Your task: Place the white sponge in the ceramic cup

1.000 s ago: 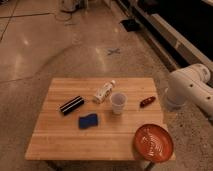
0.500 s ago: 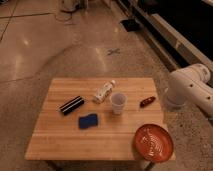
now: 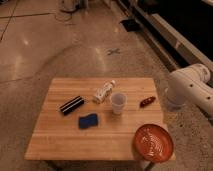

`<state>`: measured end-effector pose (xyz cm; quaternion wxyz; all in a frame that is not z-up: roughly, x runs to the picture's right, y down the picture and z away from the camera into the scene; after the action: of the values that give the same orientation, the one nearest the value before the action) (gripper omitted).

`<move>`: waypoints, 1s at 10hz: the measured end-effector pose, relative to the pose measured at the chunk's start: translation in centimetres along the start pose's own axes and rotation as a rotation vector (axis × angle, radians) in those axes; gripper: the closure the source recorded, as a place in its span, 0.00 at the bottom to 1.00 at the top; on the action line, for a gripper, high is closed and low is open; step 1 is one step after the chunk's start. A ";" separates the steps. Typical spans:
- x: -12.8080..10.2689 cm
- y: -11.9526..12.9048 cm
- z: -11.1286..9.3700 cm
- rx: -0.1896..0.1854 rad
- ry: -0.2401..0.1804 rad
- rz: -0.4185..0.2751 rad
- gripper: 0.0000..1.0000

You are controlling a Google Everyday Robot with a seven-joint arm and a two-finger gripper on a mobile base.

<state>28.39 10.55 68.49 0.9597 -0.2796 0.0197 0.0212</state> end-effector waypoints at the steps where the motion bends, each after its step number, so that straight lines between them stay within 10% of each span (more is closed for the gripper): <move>1: -0.4 -0.4 0.0 0.002 0.000 -0.013 0.35; 10: -16.6 -4.4 -2.1 0.073 -0.090 -0.328 0.35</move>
<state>11.96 5.21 69.89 0.9598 -0.2426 -0.0682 -0.1238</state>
